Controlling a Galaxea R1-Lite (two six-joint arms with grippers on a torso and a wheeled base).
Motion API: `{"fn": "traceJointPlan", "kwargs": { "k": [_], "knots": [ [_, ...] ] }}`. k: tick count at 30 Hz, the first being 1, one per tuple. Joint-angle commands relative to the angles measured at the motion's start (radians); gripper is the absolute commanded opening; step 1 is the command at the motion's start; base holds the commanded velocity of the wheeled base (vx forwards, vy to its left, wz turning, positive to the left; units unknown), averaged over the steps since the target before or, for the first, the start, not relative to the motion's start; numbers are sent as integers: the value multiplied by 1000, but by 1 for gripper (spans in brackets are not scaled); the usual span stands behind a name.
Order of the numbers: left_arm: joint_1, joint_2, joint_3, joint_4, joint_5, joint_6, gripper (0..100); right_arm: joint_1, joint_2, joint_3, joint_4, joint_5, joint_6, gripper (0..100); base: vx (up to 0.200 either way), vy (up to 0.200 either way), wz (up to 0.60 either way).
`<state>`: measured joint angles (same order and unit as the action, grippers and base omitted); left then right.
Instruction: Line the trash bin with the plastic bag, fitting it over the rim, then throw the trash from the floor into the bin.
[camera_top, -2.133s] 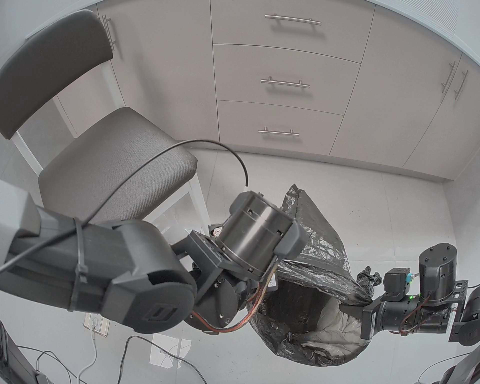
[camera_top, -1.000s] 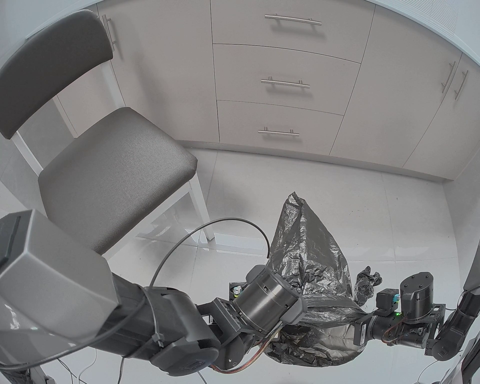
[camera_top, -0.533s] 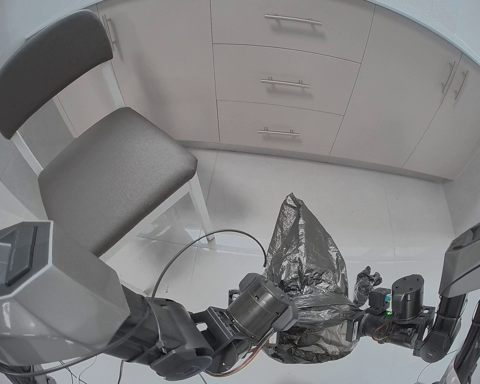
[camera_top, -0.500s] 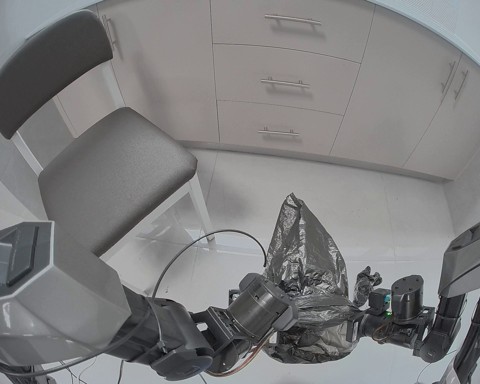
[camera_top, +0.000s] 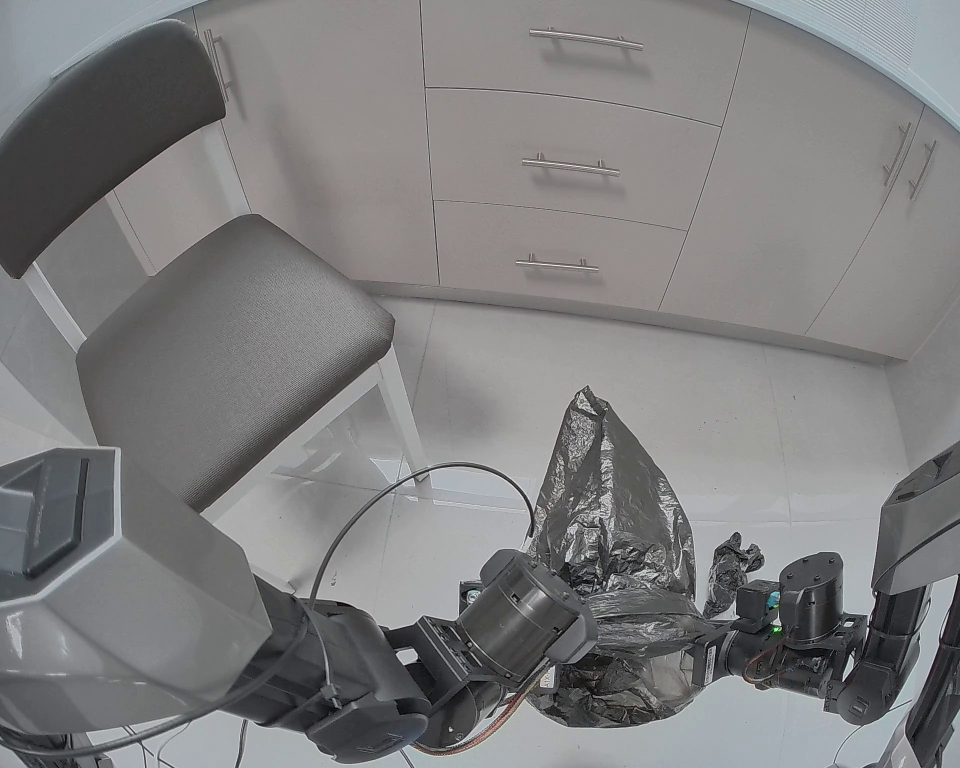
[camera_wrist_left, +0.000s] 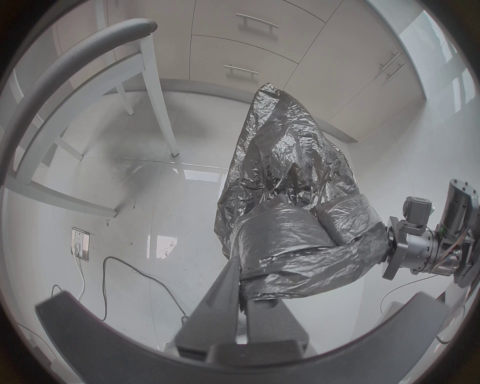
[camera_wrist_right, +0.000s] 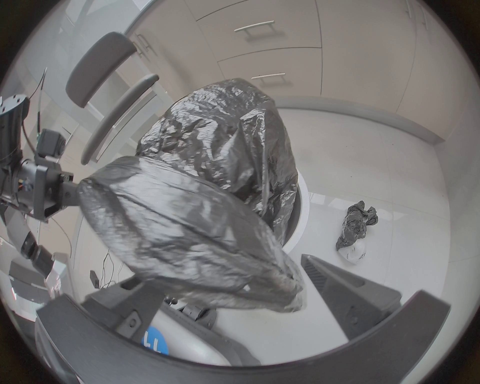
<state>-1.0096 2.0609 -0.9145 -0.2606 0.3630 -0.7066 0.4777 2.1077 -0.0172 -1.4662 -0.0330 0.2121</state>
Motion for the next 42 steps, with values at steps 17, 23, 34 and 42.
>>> {"fn": "traceJointPlan", "kwargs": {
  "k": [17,23,34,42],
  "knots": [
    [0,-11,0,-2,1,-2,0,167,-440,-4,359,7,55,100,0,0,0],
    [0,-13,0,-2,-1,-2,0,68,-528,-291,601,-19,58,100,0,0,0],
    [0,-54,3,0,-1,-2,0,-25,-247,-1245,1208,-116,66,100,0,0,0],
    [3,-68,22,-3,-1,-7,0,-30,-35,-1552,1317,-160,66,100,0,0,0]
  ]
}}
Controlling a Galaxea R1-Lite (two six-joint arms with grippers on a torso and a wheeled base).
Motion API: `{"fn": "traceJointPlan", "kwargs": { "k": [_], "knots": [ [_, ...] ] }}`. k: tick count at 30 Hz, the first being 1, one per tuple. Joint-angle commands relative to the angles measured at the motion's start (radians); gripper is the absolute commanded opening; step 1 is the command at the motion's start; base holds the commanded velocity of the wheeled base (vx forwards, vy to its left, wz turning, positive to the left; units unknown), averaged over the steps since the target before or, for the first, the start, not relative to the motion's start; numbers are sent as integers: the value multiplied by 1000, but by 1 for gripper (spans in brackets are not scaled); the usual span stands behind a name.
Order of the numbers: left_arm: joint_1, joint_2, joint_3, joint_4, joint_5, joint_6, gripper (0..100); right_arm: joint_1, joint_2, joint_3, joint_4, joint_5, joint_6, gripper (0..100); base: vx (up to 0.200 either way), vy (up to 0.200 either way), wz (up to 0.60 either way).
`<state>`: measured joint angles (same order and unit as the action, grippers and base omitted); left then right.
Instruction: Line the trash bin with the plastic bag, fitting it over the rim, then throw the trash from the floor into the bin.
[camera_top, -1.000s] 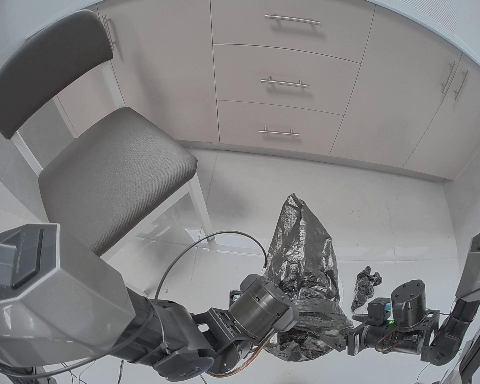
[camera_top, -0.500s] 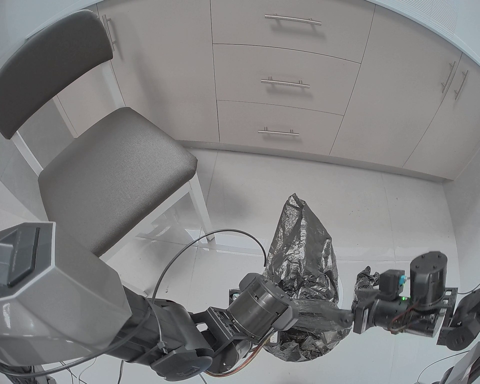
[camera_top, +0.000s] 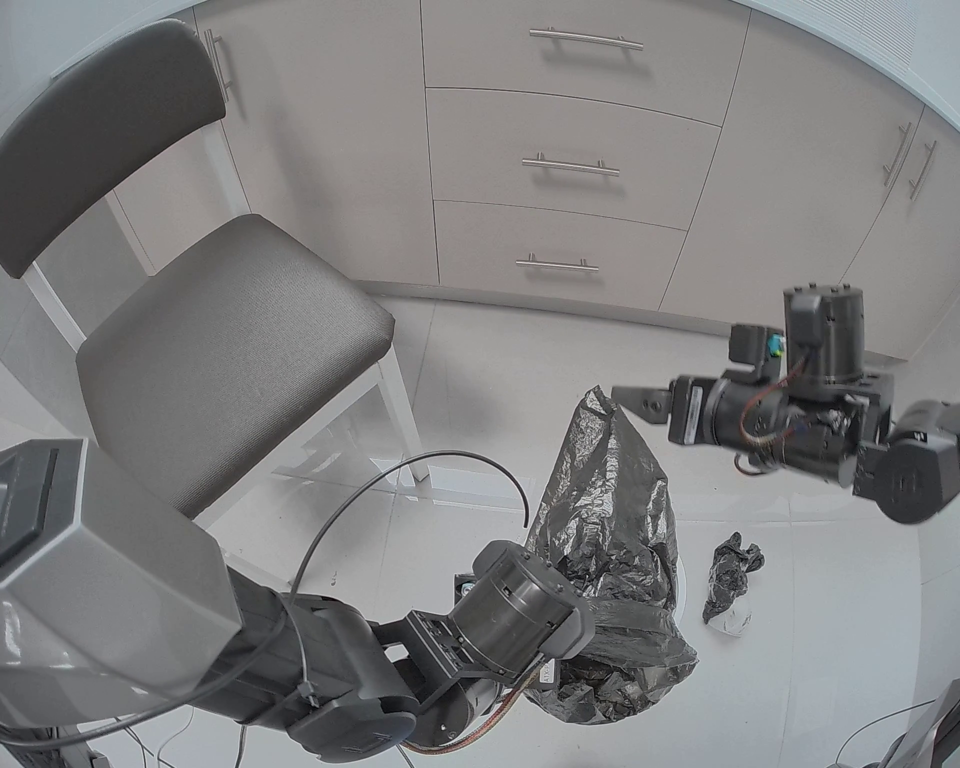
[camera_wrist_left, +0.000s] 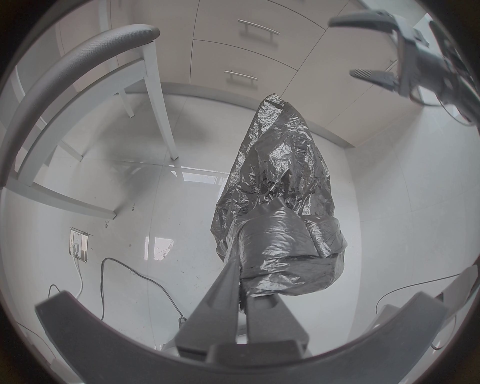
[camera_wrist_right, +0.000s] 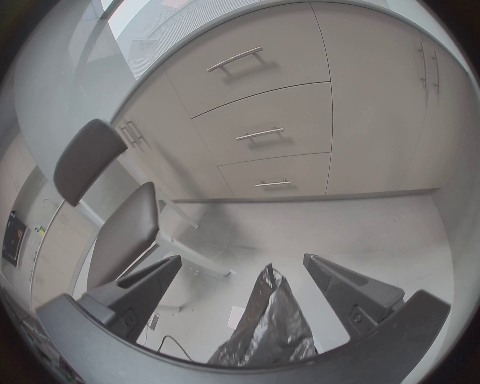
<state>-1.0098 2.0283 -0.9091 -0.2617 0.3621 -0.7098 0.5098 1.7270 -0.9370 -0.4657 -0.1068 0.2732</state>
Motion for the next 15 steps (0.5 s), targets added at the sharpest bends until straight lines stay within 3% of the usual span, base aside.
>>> {"fn": "traceJointPlan", "kwargs": {
  "k": [1,10,15],
  "knots": [
    [3,-37,16,-2,0,-4,0,-65,370,-658,320,-88,4,100,0,0,0],
    [3,-37,18,-16,-2,-4,0,-94,491,-747,331,-88,35,100,0,0,0],
    [3,-36,18,-24,-2,-4,0,-93,490,-730,411,-91,78,100,0,0,0]
  ]
}}
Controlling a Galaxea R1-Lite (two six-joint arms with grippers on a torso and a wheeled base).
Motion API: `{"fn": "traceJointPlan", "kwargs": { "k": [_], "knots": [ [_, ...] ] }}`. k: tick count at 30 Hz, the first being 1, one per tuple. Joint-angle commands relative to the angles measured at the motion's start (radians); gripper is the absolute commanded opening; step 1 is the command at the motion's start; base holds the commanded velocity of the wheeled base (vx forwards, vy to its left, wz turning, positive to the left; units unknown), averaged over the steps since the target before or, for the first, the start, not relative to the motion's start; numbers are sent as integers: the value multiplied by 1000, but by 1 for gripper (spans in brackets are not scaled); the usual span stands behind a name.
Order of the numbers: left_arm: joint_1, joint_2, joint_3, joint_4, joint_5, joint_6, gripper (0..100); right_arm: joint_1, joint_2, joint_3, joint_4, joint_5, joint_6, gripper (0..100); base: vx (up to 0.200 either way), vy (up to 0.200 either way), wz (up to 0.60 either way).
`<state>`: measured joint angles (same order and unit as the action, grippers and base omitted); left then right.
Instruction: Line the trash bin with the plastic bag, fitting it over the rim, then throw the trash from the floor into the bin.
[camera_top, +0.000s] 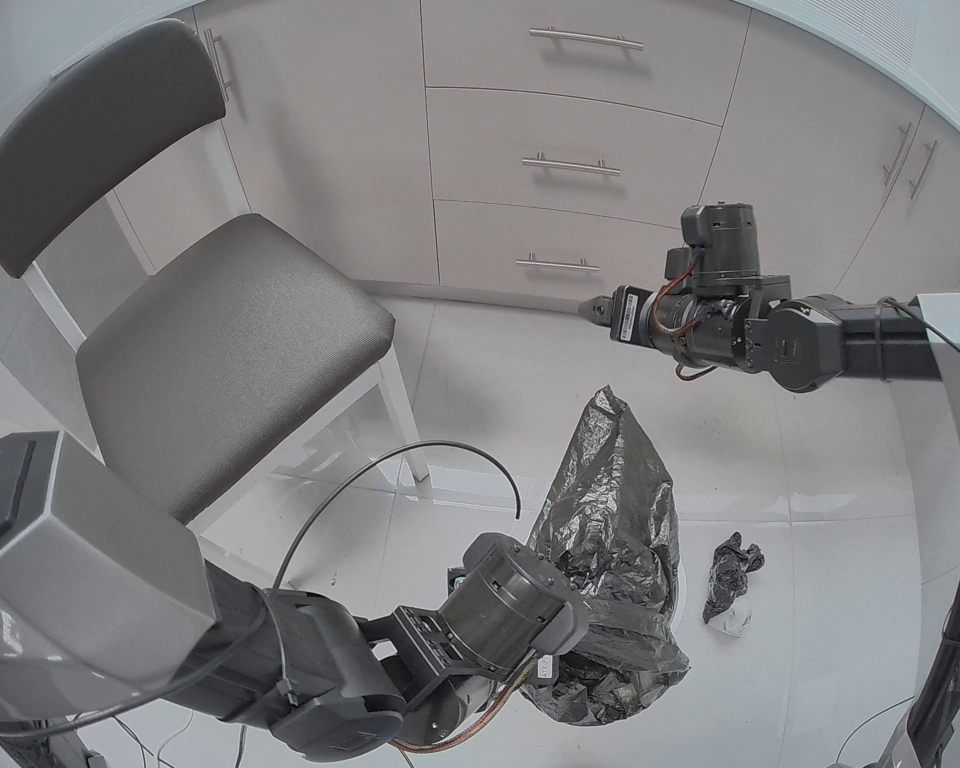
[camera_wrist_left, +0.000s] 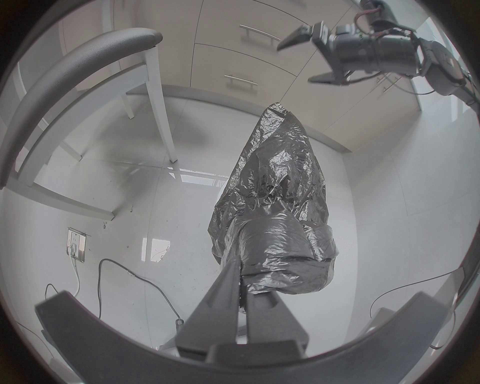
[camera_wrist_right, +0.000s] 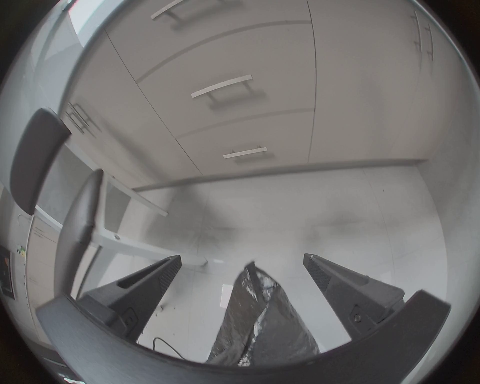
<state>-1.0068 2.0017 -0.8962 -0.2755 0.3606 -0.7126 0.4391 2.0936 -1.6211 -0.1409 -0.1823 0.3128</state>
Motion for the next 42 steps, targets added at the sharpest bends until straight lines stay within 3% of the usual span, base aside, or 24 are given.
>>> {"fn": "traceJointPlan", "kwargs": {
  "k": [1,16,38,39,42],
  "knots": [
    [1,-9,3,-10,0,-1,0,-22,118,-34,99,-17,55,100,0,0,0],
    [1,-3,0,-8,1,-5,0,-10,54,115,106,-16,91,100,0,0,0],
    [8,3,-4,-10,0,-7,0,-7,115,136,101,-9,127,100,0,0,0],
    [8,3,-4,-10,0,-7,0,-7,111,144,98,-8,127,0,0,0,0],
    [10,3,-3,-10,0,-7,0,-5,105,158,96,-6,129,0,0,0,0]
  ]
}}
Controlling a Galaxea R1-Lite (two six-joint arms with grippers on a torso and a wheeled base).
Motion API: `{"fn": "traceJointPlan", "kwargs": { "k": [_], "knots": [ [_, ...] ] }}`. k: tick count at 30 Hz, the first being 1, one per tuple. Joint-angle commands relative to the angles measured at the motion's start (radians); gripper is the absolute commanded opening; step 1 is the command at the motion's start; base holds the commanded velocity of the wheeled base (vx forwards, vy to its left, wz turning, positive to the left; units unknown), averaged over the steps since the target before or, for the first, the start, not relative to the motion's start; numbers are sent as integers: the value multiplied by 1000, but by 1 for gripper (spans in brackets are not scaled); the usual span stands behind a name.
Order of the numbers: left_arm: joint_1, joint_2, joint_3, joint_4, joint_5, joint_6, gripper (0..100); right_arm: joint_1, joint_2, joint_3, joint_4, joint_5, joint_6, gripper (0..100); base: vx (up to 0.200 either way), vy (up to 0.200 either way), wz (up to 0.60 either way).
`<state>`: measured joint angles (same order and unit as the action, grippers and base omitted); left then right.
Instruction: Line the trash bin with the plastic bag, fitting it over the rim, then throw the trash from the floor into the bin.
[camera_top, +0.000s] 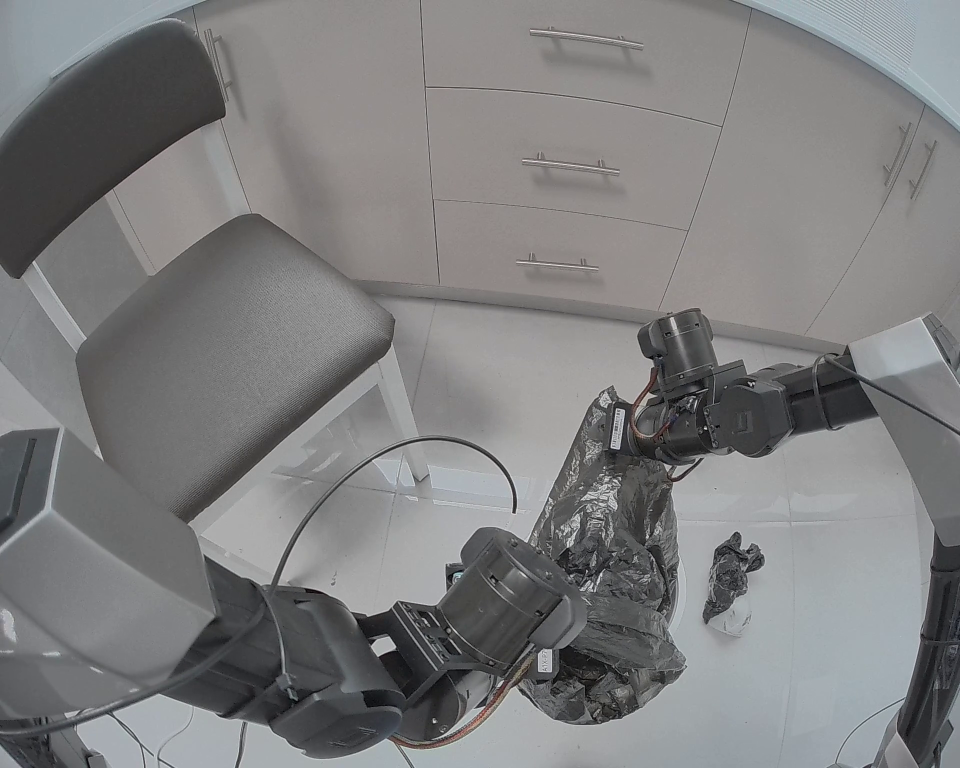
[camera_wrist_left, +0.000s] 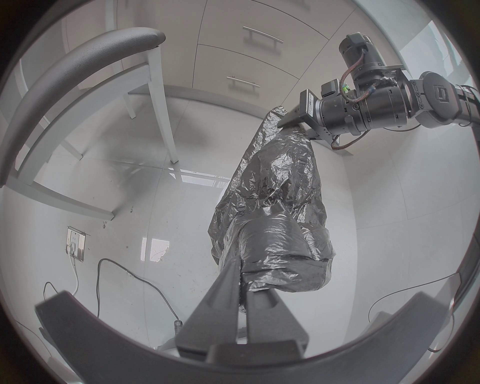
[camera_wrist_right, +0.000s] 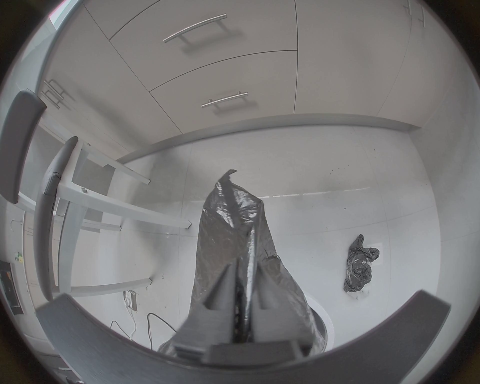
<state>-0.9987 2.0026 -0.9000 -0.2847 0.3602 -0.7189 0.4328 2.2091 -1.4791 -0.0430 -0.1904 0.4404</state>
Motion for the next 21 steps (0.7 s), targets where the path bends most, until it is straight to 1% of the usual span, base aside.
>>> {"fn": "traceJointPlan", "kwargs": {
  "k": [1,5,14,17,18,21],
  "knots": [
    [2,2,1,-1,0,-1,0,1,-11,17,-2,2,4,0,0,0,0],
    [2,2,0,-1,0,-1,0,1,-11,23,-2,2,27,0,0,0,0],
    [3,2,-2,-2,0,-2,0,11,-32,68,0,6,32,0,0,0,0],
    [3,2,-2,-1,2,-2,0,15,-35,95,0,26,58,0,0,0,0],
    [5,2,-4,-1,0,-2,0,26,-37,126,-2,57,93,0,0,0,0],
    [6,2,-4,-1,0,-2,0,34,-35,178,-5,105,139,0,0,0,0]
  ]
}}
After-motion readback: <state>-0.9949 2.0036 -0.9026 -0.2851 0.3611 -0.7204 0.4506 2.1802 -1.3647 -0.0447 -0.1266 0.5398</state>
